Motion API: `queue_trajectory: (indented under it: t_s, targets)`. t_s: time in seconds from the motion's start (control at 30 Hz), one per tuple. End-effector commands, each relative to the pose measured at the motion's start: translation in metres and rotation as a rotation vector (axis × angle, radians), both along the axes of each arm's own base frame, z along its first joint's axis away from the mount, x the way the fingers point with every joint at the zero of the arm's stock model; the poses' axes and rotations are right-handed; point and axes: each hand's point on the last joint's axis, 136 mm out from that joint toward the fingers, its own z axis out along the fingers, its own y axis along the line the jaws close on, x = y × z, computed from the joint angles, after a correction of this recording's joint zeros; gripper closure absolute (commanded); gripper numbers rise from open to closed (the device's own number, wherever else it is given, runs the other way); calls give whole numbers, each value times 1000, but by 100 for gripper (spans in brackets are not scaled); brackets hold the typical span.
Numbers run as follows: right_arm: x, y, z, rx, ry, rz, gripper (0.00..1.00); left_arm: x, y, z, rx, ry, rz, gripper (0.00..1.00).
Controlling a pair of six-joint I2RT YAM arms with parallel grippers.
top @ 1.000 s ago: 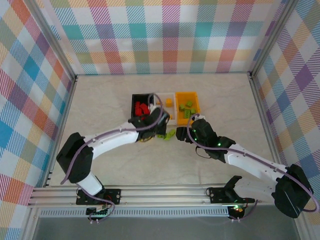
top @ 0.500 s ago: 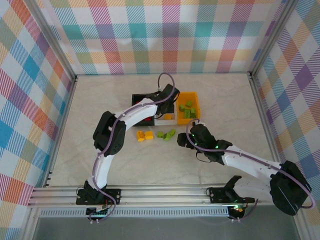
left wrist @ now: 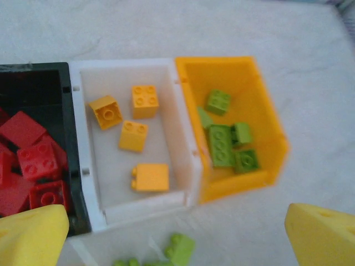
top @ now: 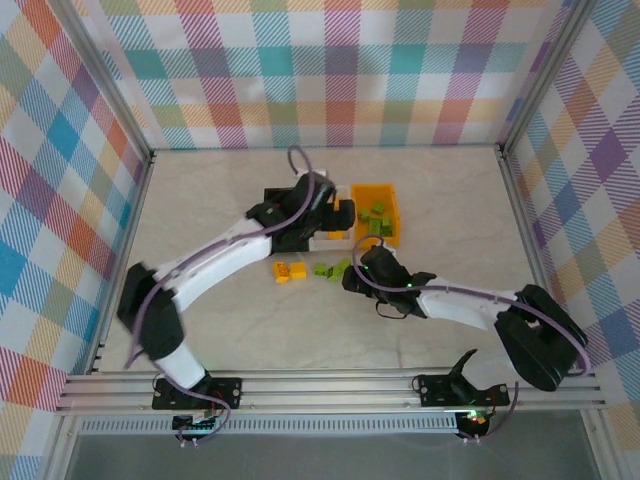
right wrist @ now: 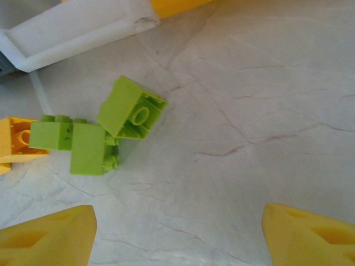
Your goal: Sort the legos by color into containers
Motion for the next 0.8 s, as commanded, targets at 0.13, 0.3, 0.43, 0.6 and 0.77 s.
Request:
queue_trajectory:
  t_s: [0.13,0.3,0.43,0.6,0.77]
  targets:
    - [18,49,9,99,-21,-18,29,-75,60,-32,-61,46,57,0]
    - [21,55,-6,123,22,-68,37,-111,102,-56,-77,73,111,0]
    - [23,59,-16,135,37,-85,45,-128,126,-66,-80,78,149,0]
    - [28,63,-19,134,32,-83,52,-137,136,-70,-86,79,156,0]
    - [32,64,-24,108,24,-77,54,-139,137,-73,-85,87,157,0]
